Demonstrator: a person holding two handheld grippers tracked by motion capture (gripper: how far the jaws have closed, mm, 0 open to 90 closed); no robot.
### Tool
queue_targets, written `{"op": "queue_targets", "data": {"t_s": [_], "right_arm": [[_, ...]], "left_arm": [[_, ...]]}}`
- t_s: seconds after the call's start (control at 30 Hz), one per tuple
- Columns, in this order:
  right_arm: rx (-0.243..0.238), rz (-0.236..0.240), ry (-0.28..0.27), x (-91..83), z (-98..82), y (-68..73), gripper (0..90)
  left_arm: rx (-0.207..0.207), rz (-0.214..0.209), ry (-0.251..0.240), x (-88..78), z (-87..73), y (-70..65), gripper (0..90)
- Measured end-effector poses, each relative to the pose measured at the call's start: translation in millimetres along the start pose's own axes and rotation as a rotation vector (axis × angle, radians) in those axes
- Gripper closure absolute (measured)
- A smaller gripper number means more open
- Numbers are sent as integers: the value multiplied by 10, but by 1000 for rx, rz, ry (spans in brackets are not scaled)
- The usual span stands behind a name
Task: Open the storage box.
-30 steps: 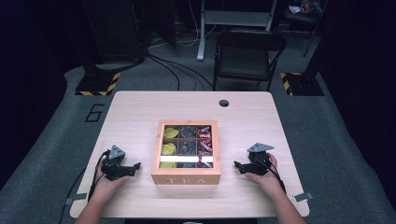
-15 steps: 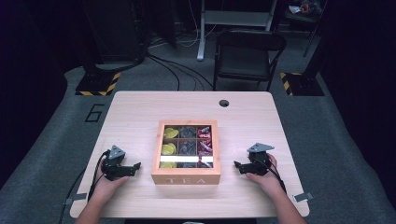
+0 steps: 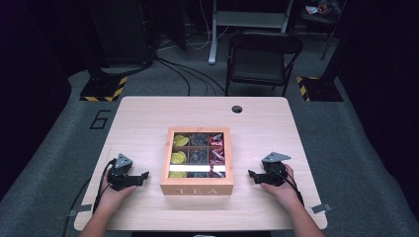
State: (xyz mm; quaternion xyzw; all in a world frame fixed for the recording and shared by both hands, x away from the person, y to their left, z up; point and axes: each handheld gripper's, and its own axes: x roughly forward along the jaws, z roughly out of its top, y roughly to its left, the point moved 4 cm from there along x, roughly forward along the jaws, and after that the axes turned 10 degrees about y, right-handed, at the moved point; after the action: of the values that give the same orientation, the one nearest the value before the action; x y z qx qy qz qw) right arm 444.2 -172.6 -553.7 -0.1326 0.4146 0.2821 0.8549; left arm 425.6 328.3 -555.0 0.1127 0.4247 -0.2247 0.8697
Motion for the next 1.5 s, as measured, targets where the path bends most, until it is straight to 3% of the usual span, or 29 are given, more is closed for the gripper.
{"op": "queue_targets", "data": {"t_s": [0.07, 0.2, 0.33, 0.53, 0.7, 1.03, 1.5], "right_arm": [[6, -5, -8, -8, -1, -2, 309], [40, 17, 12, -62, 1, 1, 399], [13, 14, -12, -167, 28, 39, 409], [-30, 41, -24, -282, 90, 172, 431], [-51, 68, -49, -420, 203, 294, 439], [-117, 107, -76, -658, 332, 546, 438], [-160, 160, -87, -741, 319, 787, 428]], "left_arm": [[0, 2, 6, -20, 3, 4, 267], [-24, -27, 12, -60, 11, -40, 313], [-66, -106, -5, -150, 28, -109, 332], [-43, -124, -12, -295, 103, -211, 391], [-32, -138, -41, -432, 209, -288, 393], [14, -155, -39, -693, 279, -401, 388], [72, -191, -64, -807, 273, -605, 389]]}}
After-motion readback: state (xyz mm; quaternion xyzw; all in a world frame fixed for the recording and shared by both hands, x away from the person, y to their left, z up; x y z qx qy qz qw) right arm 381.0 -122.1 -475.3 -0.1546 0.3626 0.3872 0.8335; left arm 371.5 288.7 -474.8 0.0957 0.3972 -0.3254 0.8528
